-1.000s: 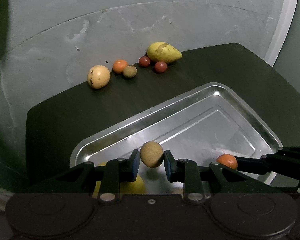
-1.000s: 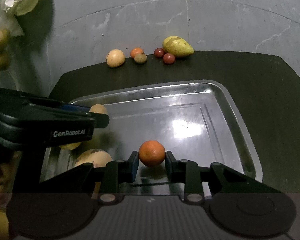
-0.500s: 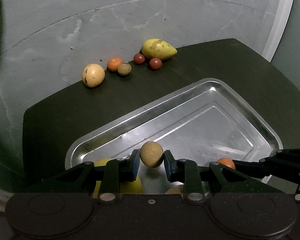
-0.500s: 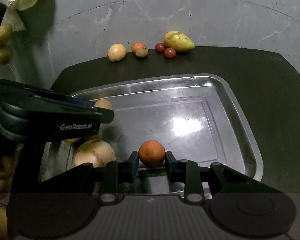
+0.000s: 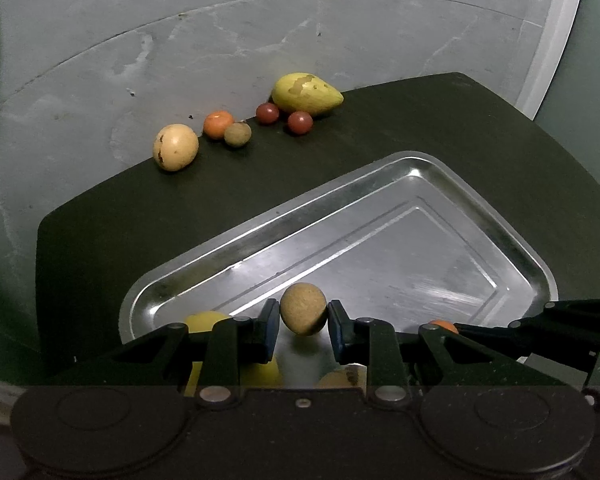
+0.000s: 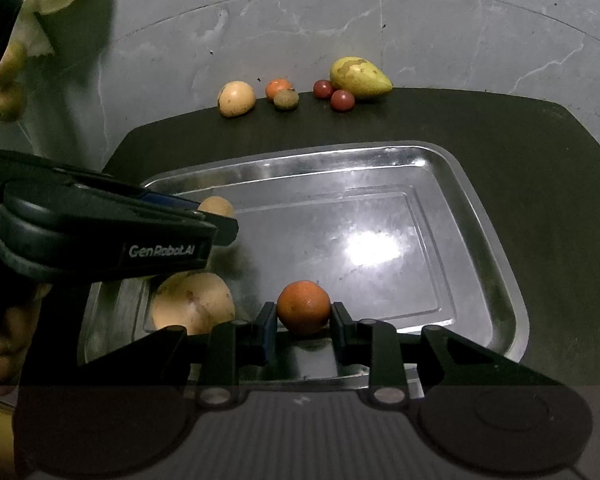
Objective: Organize fruits
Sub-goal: 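Carry the small brown fruit with the left tool while the right tool carries the tangerine over the tray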
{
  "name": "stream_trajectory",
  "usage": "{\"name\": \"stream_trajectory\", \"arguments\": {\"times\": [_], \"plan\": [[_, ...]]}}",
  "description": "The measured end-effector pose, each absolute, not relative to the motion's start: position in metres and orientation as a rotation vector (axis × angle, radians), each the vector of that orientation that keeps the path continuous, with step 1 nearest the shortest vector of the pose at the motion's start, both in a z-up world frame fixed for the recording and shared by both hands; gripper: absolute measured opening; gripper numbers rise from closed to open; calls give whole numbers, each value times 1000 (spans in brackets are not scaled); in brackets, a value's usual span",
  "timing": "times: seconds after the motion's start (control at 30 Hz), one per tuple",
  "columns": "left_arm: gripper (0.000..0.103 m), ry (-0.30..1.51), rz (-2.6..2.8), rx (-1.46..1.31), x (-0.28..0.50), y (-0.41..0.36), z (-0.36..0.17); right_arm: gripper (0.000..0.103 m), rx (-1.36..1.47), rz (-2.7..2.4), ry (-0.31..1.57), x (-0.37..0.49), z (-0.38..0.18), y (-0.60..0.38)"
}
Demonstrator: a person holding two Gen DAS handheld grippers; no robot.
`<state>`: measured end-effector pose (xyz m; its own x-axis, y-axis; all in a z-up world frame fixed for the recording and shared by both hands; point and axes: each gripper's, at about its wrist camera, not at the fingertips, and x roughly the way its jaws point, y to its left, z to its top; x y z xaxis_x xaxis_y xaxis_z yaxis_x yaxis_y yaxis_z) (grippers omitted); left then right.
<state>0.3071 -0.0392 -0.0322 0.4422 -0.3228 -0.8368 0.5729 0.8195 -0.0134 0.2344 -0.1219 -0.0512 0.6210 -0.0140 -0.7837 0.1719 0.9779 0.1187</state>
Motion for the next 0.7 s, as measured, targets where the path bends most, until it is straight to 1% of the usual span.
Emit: {"name": "stream_trajectory", "arguments": {"times": [0.4,0.5,0.7], "plan": [[28,967,-593,304,307,-39,-33,33,191,-110,891,230,-51,-123],[29,959,-599,304,306,-39,-32,36,193,-113,890,228,-50,-122],[33,957,-608,297,304,-36,-30,40,188,-111,891,228,-49,-122]]}}
